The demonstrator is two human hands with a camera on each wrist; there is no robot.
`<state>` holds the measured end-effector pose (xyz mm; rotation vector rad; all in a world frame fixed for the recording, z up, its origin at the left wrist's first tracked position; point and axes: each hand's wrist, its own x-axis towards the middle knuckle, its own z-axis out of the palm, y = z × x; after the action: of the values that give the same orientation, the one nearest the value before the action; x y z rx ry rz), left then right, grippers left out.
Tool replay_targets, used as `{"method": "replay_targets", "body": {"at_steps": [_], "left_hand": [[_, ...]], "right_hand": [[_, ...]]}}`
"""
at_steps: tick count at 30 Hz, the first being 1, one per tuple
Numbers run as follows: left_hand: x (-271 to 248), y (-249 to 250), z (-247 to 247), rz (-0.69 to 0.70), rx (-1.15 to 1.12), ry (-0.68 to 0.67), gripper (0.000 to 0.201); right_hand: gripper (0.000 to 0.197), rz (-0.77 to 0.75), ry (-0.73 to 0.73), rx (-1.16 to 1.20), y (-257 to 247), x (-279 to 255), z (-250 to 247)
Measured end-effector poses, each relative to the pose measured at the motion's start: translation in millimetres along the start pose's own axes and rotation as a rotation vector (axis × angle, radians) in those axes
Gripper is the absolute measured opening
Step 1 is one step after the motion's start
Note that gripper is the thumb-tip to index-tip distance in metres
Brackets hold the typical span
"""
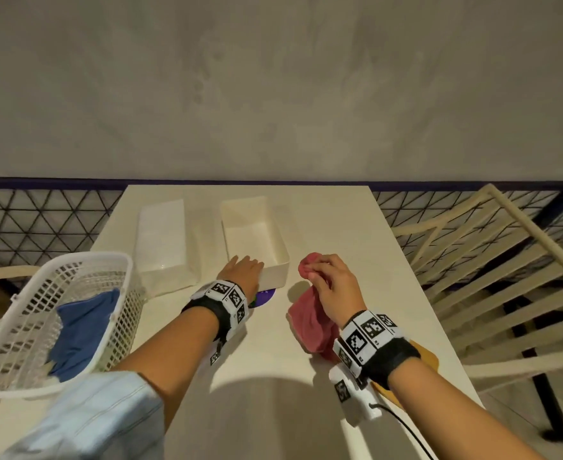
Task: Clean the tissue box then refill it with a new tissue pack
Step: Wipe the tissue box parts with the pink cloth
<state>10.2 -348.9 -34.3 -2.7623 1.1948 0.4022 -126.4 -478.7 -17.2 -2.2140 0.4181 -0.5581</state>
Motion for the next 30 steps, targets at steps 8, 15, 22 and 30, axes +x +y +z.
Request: {"method": "replay_targets", "body": {"at_steps": [8,15,22,30], "left_hand": [[3,6,-16,0.011,-0.020,0.051,0.030],[-32,6,-70,0.046,-0.935,0.205,0.025],[-68,2,-78,-0.051,-1.534,0.279,0.032],[-89,-6,-80,-0.164,-1.879,0.294,0.044]], "right_hand": [[0.020,0.018,0.002,0.001,11,-3,-16],[0.033,-0.164,0.064,-0.062,-21,20,-5],[0.033,-0.741,-0.099,-0.172,-62,-1,21],[0.030,-0.641,-0.111,-0.187,-103,6,26]]}}
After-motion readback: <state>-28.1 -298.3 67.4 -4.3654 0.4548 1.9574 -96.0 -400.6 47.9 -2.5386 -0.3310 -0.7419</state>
